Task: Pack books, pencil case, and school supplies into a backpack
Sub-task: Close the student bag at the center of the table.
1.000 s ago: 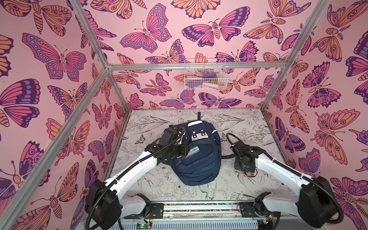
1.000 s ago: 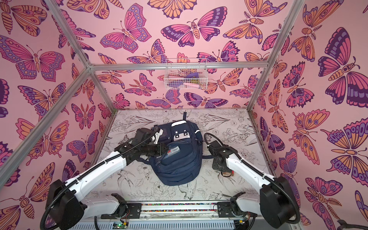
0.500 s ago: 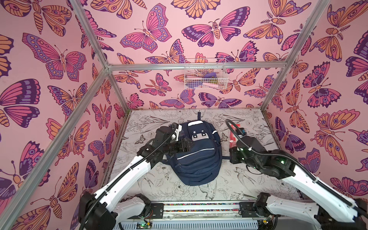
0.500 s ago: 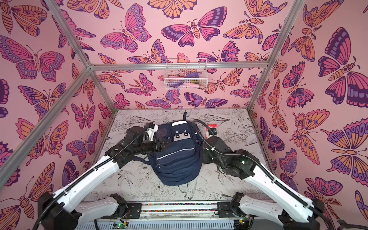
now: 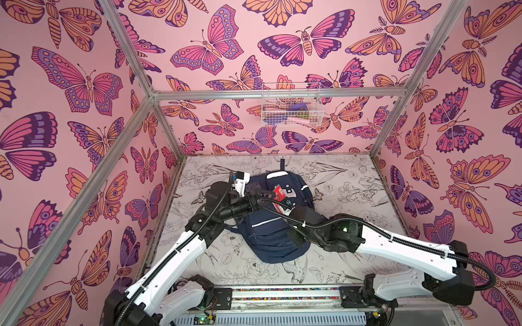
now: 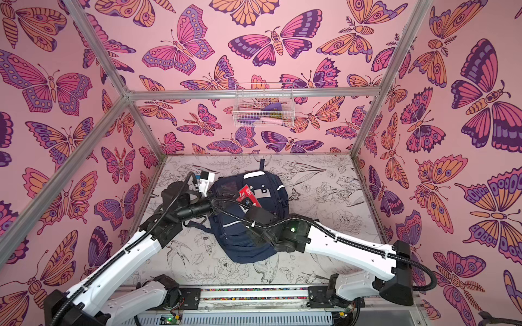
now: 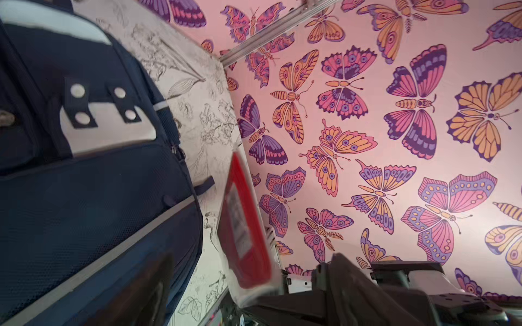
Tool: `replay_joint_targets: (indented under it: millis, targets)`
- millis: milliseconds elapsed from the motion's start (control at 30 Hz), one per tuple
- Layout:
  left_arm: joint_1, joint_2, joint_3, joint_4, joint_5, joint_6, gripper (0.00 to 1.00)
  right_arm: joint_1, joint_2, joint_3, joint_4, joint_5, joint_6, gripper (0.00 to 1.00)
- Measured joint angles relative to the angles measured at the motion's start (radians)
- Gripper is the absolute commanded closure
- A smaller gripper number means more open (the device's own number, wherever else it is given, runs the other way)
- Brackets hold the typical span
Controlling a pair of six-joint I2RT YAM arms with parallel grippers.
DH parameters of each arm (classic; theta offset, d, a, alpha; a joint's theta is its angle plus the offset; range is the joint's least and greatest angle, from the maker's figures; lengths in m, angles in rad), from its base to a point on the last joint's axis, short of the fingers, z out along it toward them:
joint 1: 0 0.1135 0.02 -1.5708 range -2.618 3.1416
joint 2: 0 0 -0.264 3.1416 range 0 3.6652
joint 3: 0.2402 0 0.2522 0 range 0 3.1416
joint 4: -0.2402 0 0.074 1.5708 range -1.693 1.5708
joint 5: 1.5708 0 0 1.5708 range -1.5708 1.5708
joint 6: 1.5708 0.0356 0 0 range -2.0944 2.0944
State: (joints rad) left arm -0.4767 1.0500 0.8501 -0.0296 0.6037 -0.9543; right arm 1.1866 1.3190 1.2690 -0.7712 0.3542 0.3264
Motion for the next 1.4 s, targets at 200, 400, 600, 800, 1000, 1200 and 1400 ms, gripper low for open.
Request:
replay_joint_targets:
  millis: [200, 400, 600, 800, 1000, 1200, 1400]
  targets:
    - [0.006, 0.042, -0.003, 0.062, 0.055, -0.048, 0.49, 0.021, 0.016, 0.000, 0.021, -0.015, -0.023, 1.00]
    - [0.019, 0.069, -0.011, 0.089, 0.082, -0.072, 0.85, 0.036, 0.050, 0.000, 0.027, -0.009, -0.029, 1.00]
    - [0.043, 0.069, -0.036, 0.089, 0.081, -0.080, 1.00, 0.046, 0.071, 0.003, 0.027, 0.017, -0.027, 0.91]
    - [0.087, 0.017, -0.101, 0.111, 0.023, -0.121, 1.00, 0.049, 0.057, 0.001, 0.023, 0.183, 0.098, 0.34]
    - [0.138, -0.068, -0.306, 0.337, -0.082, -0.313, 1.00, -0.010, -0.107, -0.102, 0.099, 0.198, 0.333, 0.20]
    - [0.140, -0.057, -0.422, 0.568, -0.145, -0.486, 1.00, -0.124, -0.238, -0.327, 0.381, -0.037, 0.535, 0.22]
    - [0.140, -0.123, -0.458, 0.684, -0.190, -0.549, 1.00, -0.164, -0.216, -0.467, 0.663, -0.191, 0.710, 0.43]
